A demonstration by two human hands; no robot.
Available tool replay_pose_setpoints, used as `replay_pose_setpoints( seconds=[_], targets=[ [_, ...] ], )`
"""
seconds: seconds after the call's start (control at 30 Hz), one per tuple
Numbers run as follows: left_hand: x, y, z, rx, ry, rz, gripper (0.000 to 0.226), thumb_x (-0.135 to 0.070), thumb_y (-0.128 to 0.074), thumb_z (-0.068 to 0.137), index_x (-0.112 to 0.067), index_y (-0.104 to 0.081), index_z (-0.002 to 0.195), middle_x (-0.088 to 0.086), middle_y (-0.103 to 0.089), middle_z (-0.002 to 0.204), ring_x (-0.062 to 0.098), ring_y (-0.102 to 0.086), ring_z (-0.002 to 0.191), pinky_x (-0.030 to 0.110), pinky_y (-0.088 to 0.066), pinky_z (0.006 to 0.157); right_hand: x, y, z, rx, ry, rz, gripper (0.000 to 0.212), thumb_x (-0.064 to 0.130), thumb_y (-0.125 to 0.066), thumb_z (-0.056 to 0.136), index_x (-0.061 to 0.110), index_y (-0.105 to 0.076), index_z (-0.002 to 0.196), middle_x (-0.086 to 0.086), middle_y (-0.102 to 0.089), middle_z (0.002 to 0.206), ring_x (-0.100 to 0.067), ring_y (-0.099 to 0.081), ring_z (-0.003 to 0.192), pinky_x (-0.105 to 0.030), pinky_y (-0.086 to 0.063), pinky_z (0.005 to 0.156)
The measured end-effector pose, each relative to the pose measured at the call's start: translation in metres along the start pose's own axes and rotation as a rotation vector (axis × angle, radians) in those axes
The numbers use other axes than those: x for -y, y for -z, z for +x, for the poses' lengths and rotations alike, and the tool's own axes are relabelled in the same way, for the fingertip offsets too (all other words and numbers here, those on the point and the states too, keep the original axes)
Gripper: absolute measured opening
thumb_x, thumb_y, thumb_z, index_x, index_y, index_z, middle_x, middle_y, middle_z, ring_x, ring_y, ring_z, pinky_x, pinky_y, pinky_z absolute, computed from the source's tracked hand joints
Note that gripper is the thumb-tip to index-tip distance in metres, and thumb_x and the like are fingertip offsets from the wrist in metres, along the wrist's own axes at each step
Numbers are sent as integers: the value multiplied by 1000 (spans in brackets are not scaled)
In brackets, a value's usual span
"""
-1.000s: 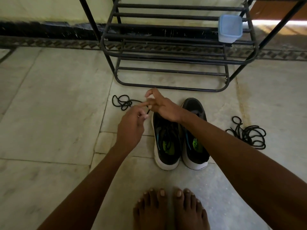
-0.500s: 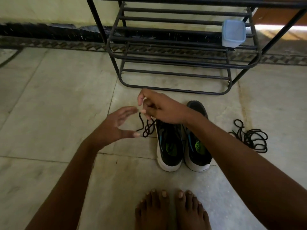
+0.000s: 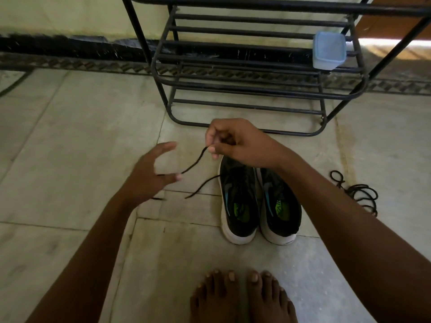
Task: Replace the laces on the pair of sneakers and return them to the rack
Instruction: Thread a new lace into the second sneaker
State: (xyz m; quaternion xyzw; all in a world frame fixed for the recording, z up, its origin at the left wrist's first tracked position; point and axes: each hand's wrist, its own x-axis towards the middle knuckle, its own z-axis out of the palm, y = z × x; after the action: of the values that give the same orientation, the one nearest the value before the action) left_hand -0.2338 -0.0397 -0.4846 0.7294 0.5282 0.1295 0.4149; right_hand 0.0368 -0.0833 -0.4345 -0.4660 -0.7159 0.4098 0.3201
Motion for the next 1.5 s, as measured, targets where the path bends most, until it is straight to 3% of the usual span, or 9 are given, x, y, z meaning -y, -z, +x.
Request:
replay_pose_setpoints(
  seconds=[0.13,0.23,0.37,0.47,0.57,0.67,1.0,1.3,1.5],
  targets=[
    [-51,-11,-4,363,-156,-331,37,-11,-72,92,-16,-64,128,8,-78,102,21,-73,105,32,-56,97,5,-4,5,-60,14,-41,10,9,-65,97,8,-61,106,-5,-73,79,-19,-72,76,-40,-55,70],
    [-31,-2,11,-26,-107,-145,15,-13,-63,100,-16,-76,94,3,-72,72,26,-73,77,45,-58,88,3,12,-3,-125,-38,-81,11,9,-68,95,6,-64,104,-6,-73,79,-14,-73,78,-43,-59,76],
    [-3,22,17,-342,86,286,23,-26,-84,82,-34,-73,100,-7,-73,103,19,-68,104,41,-54,93,2,19,-11,-125,-80,-141,6,11,-67,96,8,-71,98,0,-74,81,-12,-72,78,-44,-59,80],
    [-28,16,9,45,-155,57,74,-25,-92,72,-39,-59,137,-15,-54,144,9,-49,133,37,-47,100,12,7,-4,-90,-51,-133,7,14,-67,96,10,-72,99,3,-75,80,-11,-71,77,-37,-59,76],
    [-58,-3,1,298,-225,-194,55,-26,-83,80,-30,-65,131,-14,-65,134,6,-57,130,33,-49,101,24,1,4,-73,-4,-86,6,12,-67,96,8,-72,98,1,-75,79,-10,-71,75,-27,-56,72],
    [-57,-2,8,35,-239,-253,11,-20,-68,96,-23,-78,101,-7,-77,105,5,-70,106,19,-52,90,21,6,2,-120,-28,-137,9,13,-65,98,7,-72,98,1,-74,79,1,-64,64,-10,-43,63],
    [4,16,24,-626,140,-119,14,-30,-67,96,-24,-79,89,2,-75,86,18,-71,87,26,-51,84,-7,17,-21,-134,-163,-176,15,20,-60,101,14,-73,104,2,-71,71,-8,-67,67,-27,-52,70],
    [-39,-26,4,-9,-254,-94,81,-18,-90,76,-32,-49,144,-11,-62,137,-3,-55,126,7,-41,96,7,-9,-8,-117,-122,124,14,15,-62,101,4,-55,107,-7,-63,63,-12,-53,53,-24,-43,55],
    [-58,-32,11,-20,-327,-208,9,-13,-72,95,-19,-78,95,2,-77,89,15,-73,90,31,-56,87,7,-8,-6,-131,-125,129,13,17,-62,100,5,-58,104,-11,-67,66,-19,-57,55,-26,-43,55]
  ],
)
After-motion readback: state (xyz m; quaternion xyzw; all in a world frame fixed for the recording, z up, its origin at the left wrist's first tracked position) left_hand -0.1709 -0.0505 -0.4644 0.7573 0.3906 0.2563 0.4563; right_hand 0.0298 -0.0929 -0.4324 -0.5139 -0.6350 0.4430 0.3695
